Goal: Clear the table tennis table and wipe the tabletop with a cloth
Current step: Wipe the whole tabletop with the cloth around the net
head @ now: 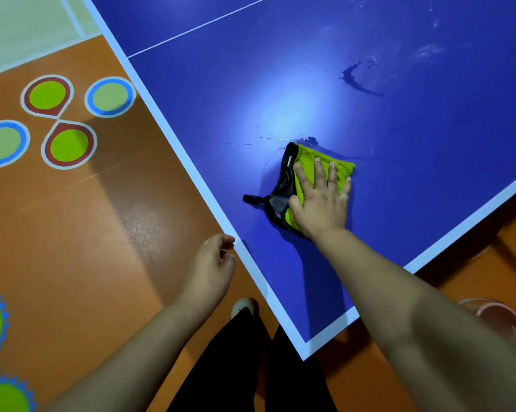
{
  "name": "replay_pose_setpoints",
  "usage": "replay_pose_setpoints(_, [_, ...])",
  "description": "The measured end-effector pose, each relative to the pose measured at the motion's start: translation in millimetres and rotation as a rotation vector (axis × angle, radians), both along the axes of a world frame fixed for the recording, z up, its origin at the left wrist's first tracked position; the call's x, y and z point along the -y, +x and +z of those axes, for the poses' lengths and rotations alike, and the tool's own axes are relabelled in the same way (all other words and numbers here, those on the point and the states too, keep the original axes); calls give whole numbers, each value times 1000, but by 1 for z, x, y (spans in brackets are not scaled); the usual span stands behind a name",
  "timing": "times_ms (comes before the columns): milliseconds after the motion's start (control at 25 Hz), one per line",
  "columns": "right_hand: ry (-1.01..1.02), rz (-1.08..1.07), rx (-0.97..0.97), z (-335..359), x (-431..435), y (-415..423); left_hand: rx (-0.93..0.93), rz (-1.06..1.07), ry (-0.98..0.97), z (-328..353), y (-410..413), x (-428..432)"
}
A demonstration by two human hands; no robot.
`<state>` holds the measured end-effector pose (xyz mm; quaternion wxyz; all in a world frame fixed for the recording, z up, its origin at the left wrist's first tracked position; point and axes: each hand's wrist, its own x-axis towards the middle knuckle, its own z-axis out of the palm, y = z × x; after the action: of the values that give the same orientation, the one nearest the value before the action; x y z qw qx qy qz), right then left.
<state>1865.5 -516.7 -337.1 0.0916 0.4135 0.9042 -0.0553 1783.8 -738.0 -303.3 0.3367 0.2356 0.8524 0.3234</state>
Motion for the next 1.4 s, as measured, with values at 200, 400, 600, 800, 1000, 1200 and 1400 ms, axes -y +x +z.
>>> replay_pose_setpoints(200, [47,90,-70,-2,68,55,-15,-43,-27,1,17,6])
replay_pose_setpoints(400, [-24,150,-58,4,140,109,-41,-89,-31,7,28,-3])
replay_pose_setpoints(600, [-67,91,-3,8,157,111,-121,-194,-61,5,44,-18])
replay_pose_setpoints(800, [-91,117,-16,4,132,111,-259,-256,-134,12,49,-55])
replay_pose_setpoints(1000, [-72,151,-75,-1,55,128,-290,-258,-104,11,60,-106])
replay_pose_setpoints(1200, [-7,212,-123,-6,-56,148,-363,-206,-51,0,93,-170])
replay_pose_setpoints(1400, [39,346,-126,-10,-162,142,-368,-32,-57,-3,129,-200])
